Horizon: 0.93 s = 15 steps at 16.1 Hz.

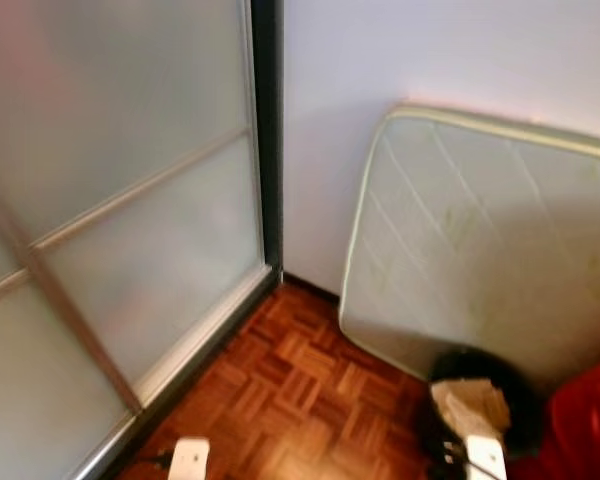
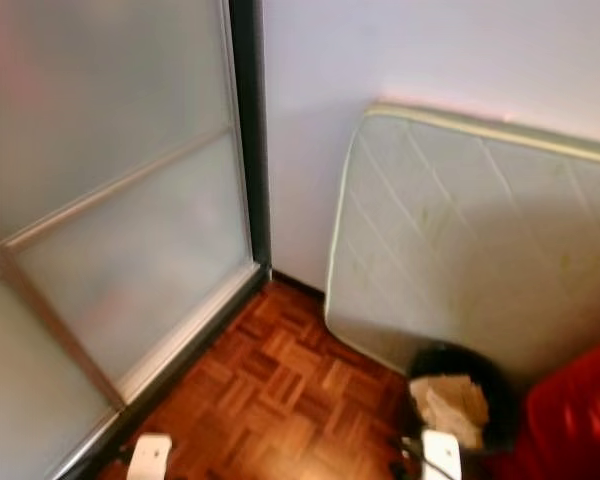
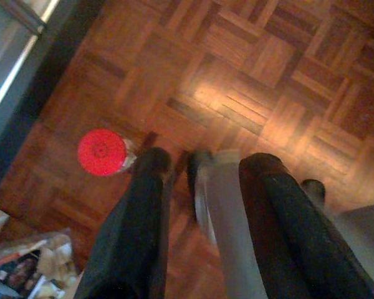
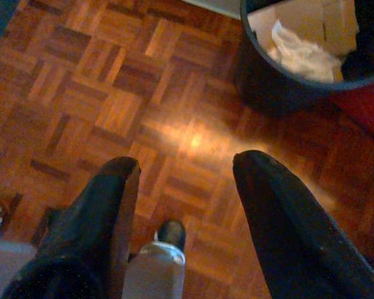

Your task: Clean up the room

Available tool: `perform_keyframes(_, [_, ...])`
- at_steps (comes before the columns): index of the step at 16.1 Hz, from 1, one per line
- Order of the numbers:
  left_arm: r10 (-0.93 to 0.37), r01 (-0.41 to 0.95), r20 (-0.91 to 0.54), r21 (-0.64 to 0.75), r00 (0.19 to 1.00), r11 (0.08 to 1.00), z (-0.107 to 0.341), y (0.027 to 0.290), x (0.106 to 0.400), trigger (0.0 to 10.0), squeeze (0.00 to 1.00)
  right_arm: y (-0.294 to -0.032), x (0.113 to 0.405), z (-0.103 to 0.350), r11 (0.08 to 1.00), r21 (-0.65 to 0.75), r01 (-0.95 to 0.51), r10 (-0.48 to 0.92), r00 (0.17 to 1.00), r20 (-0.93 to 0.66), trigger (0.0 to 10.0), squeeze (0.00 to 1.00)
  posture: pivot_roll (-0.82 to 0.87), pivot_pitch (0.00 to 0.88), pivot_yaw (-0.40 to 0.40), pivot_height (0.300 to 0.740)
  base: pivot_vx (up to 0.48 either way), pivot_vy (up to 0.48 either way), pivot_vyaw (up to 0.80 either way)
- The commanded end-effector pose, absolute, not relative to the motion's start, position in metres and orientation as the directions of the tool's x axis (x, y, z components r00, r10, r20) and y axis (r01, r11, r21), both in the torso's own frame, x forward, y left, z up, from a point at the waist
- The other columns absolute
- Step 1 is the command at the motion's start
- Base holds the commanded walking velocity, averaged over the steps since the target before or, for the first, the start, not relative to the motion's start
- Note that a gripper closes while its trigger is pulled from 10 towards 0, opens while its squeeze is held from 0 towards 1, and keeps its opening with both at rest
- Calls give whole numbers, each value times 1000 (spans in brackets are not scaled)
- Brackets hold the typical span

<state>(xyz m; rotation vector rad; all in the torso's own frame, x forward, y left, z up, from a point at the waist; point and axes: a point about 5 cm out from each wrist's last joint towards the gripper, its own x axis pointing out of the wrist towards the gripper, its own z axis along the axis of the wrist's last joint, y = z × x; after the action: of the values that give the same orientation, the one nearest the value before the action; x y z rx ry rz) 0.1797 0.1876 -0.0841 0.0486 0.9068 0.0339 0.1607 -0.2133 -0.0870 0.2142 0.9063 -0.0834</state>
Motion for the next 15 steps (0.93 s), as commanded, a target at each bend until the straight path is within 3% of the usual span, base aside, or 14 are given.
perform_keyframes(1, [58,-12,-795,64,604,998,-85,189,177,10000,0,-212,160,-88,973,155,170,19,612,-791,10000,0,69,0,-89,740,0,0,0])
perform_keyframes(4, [55,-6,-788,65,614,998,-84,188,180,10000,0,-213,160,-88,971,161,174,22,610,-792,10000,0,69,0,-91,740,0,0,-175])
perform_keyframes(13, [50,-3,-776,62,628,998,-82,186,184,10000,0,-210,158,-89,973,163,162,33,603,-797,10000,0,66,0,-86,740,0,0,-800])
perform_keyframes(15, [31,68,-776,95,630,993,-82,185,185,10000,0,-211,158,-89,973,162,163,32,602,-798,10000,0,65,0,-83,740,0,-176,-800])
